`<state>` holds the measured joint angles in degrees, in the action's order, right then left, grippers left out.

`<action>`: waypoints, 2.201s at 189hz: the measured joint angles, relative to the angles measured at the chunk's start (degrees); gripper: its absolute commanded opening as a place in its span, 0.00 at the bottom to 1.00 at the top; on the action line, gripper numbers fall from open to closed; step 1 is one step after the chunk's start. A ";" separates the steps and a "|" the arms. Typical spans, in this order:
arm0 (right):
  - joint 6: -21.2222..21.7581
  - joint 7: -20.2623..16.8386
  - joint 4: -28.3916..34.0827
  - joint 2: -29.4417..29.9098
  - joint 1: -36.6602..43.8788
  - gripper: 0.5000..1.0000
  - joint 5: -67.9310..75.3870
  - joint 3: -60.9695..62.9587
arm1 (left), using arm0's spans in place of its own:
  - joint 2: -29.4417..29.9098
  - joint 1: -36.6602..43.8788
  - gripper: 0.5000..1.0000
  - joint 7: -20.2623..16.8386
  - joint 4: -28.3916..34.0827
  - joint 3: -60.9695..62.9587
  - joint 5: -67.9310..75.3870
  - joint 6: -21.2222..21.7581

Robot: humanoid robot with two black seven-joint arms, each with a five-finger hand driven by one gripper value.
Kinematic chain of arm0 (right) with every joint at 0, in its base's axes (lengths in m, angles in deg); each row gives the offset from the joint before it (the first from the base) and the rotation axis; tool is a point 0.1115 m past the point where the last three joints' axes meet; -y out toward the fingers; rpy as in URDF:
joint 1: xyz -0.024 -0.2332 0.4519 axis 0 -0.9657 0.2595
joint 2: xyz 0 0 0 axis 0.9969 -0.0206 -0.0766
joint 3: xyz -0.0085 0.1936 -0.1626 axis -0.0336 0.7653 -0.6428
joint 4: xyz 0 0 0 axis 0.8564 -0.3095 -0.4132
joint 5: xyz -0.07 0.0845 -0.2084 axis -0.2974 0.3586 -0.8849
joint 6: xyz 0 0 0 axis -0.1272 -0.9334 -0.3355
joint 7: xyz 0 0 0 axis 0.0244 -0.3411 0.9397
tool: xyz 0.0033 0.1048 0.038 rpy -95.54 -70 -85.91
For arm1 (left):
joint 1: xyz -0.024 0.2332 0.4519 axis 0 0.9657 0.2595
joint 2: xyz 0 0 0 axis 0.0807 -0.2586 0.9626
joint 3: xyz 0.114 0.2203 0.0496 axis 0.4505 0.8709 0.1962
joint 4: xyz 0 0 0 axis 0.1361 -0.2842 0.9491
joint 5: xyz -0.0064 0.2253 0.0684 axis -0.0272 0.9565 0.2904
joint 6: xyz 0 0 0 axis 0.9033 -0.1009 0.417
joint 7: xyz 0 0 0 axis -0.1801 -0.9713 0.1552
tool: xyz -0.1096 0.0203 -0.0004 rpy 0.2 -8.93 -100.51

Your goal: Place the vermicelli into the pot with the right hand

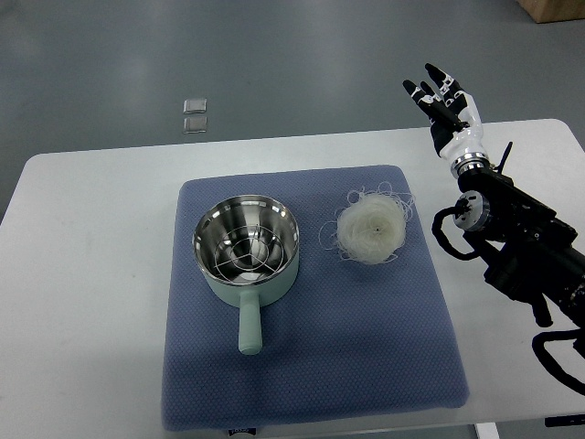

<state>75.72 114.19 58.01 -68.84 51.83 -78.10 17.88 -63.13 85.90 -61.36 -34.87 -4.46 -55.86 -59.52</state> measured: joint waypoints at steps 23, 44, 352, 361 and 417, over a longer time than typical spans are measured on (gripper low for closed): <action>-0.22 -0.01 0.00 0.25 0.00 0.85 0.00 0.01 | 0.00 -0.01 1.00 0.00 0.00 0.05 0.01 -0.02; -0.44 -0.05 0.01 0.28 0.01 0.85 0.00 0.03 | 0.00 0.00 1.00 -0.01 0.00 0.35 0.28 -0.08; -0.77 0.06 1.03 -2.83 1.13 0.85 -1.94 -0.03 | 0.00 -0.26 1.00 0.08 0.09 -0.18 0.07 0.09; -0.74 -0.04 1.49 -3.29 1.33 0.85 -3.93 -0.09 | 0.00 -0.27 1.00 0.08 0.09 -0.18 0.07 0.09; 0.09 -0.17 7.84 -9.85 2.21 0.85 -22.67 -2.24 | 0.00 -0.27 1.00 0.08 0.09 -0.18 0.05 0.09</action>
<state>75.81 114.01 65.85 -78.68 54.04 -100.76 15.64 -63.13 85.63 -61.28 -34.78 -4.64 -55.81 -59.43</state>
